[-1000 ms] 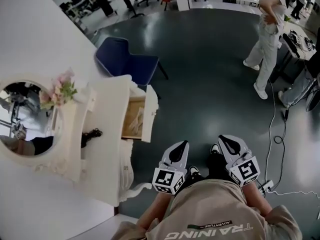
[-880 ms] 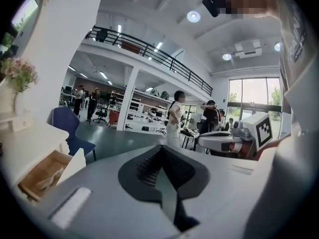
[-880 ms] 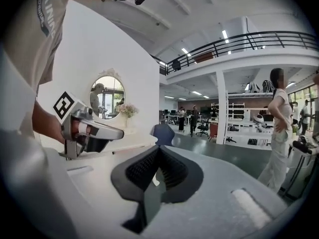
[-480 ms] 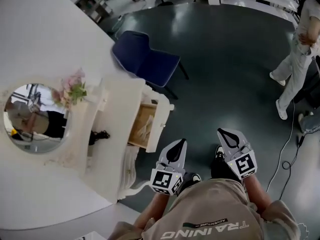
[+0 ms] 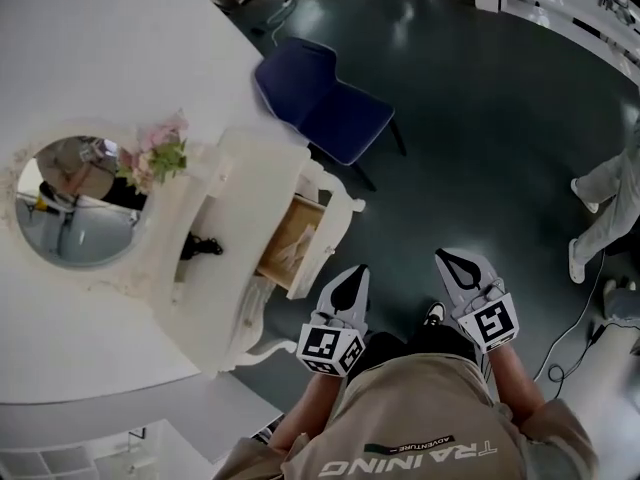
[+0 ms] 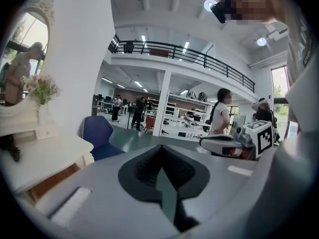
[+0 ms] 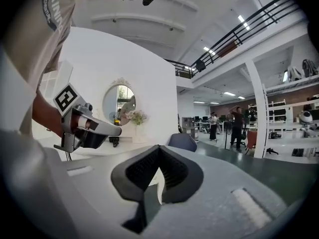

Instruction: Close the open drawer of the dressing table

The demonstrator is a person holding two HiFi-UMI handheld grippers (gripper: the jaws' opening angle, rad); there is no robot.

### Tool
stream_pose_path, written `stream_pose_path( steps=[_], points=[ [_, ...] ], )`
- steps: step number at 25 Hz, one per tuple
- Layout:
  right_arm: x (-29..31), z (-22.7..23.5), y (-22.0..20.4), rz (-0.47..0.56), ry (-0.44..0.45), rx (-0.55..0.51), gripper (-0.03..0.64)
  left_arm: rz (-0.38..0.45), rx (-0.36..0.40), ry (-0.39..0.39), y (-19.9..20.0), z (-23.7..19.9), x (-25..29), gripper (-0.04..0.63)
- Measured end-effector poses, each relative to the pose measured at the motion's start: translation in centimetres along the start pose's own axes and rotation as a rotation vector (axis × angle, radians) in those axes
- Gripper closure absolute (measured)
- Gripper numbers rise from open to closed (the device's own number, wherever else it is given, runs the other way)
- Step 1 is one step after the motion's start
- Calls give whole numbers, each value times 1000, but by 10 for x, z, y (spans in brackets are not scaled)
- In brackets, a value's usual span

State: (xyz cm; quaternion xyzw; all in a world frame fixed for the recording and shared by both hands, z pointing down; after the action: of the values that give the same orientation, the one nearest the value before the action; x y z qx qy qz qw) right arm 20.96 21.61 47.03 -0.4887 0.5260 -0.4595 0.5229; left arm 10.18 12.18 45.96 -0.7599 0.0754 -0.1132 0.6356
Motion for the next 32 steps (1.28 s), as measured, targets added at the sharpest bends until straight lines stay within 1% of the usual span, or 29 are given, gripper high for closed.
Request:
stream_pose_path(
  steps=[2,4,6,10,12,14,16,18,21,25,28,32],
  points=[
    [8,1,-7,-19,34,6,614,-18,2,40,-6,-9,-1,578],
    [17,-2,-15,-42,62,24,614,-19,-15,83,-5,-19,-3,578],
    [28,-7,-22,-55,89,35,614,-14,-31,106,-3,-28,-5,577],
    [54,-17,-32,-85,129,37,614,-32,-17,111,-12,-47,-5,578],
    [67,-10,-34,-99,131,25,614,-34,-33,119,-21,-58,4,578],
    [78,1,-34,-123,117,30,614,-18,-65,131,-24,-68,17,578],
    [94,11,-30,-142,113,42,614,16,-76,137,-14,-81,31,578],
    [116,15,-20,-134,134,22,614,43,-59,142,-2,-99,44,578],
    [149,11,-6,-105,186,-26,614,54,-33,149,7,-124,51,578],
    [181,7,-6,-97,211,-6,614,72,7,175,20,-150,49,578],
    [207,-4,-12,-87,257,6,614,90,20,240,25,-174,36,578],
    [237,-25,-8,-79,358,22,614,98,2,368,23,-204,5,578]
  ],
)
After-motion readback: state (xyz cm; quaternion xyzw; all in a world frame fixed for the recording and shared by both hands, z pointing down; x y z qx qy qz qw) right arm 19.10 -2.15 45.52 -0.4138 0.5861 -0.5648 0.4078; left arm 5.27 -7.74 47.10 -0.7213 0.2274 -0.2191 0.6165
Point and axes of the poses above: the fingertips, and each gripper's own axes: x forward along the fingers, z to its right, y out of its top, the point moved 1 cm from there along -x, backward along the fingers, and after that the axes turned 12 degrees about z, right-handed, at the moved point
